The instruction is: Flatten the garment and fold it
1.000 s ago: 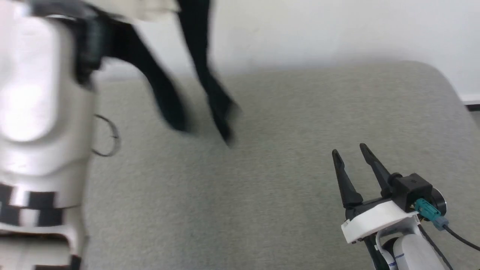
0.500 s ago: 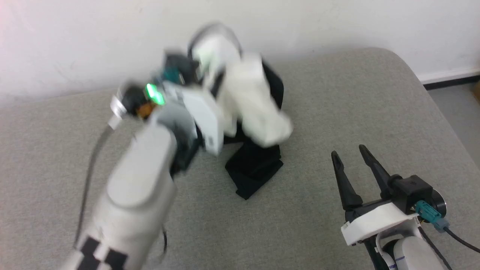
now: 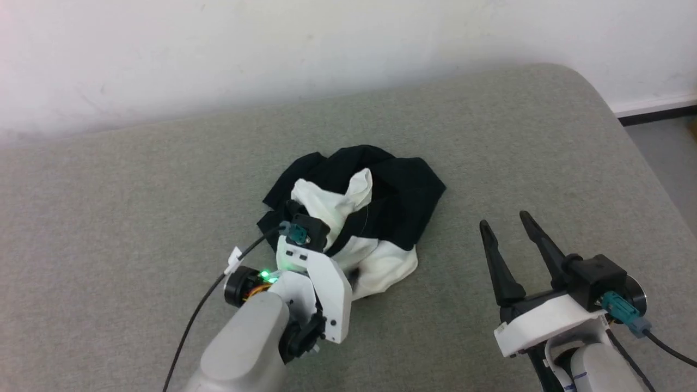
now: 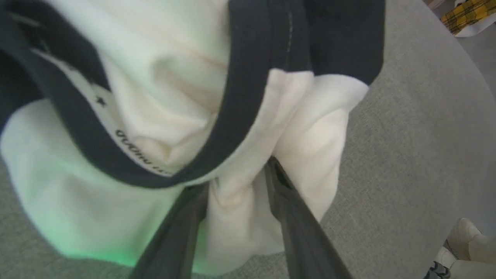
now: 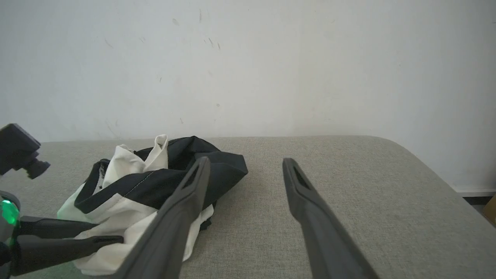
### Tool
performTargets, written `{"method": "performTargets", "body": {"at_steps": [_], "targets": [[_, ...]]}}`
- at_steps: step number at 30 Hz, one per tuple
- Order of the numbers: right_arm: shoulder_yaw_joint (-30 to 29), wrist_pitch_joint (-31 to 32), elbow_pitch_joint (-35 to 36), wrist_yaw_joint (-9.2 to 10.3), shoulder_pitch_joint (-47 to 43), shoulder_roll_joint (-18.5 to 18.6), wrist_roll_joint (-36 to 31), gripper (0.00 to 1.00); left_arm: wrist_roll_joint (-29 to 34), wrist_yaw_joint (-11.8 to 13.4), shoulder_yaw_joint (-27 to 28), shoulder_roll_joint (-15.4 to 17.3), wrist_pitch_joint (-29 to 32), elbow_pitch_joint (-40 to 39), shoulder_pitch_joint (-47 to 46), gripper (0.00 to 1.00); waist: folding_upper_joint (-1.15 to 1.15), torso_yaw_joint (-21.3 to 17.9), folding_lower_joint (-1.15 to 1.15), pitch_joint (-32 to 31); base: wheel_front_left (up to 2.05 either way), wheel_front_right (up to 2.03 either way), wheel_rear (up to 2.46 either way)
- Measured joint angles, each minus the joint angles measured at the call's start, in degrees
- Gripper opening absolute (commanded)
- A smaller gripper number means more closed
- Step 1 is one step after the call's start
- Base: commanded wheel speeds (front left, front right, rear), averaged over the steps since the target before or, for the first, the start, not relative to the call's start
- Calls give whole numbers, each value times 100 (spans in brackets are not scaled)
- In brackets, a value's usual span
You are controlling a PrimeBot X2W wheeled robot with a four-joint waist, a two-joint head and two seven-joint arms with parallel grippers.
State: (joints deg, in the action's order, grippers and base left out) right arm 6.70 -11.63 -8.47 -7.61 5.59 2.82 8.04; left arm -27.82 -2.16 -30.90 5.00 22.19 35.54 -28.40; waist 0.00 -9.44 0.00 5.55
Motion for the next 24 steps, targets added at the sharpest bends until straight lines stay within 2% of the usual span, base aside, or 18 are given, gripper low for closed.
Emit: {"method": "performTargets", "body": {"at_steps": [3, 6, 10, 13, 19, 24], "targets": [[-36, 3, 11, 0, -2, 0, -1, 100, -35, 136, 119, -57, -514, -254, 172, 100, 0, 84, 0, -24, 0, 0, 0], [-79, 9, 30, 0, -5, 1, -10, 100, -32, 323, 385, -53, -1432, -699, 310, 100, 0, 188, 0, -52, 0, 0, 0], [-124, 51, 87, 0, -29, 2, -35, 100, 132, 532, 693, 114, -2679, -1347, 528, 100, 0, 345, 0, -102, 0, 0, 0], [-172, 62, 158, 0, -63, 1, -52, 100, 220, 736, 962, 289, -3348, -1710, 879, 100, 0, 469, 0, -144, 0, 0, 0], [-357, 210, 281, 0, -121, -1, -57, 100, 379, 1054, 1512, 456, -3686, -2447, 1678, 100, 0, 727, -1, -174, 0, 0, 0], [-730, 676, 194, 1, 251, 4, -227, 100, 773, 1039, 2035, 331, -3691, -3249, 2052, 100, 0, 949, -1, -57, 0, 0, 0]]}}
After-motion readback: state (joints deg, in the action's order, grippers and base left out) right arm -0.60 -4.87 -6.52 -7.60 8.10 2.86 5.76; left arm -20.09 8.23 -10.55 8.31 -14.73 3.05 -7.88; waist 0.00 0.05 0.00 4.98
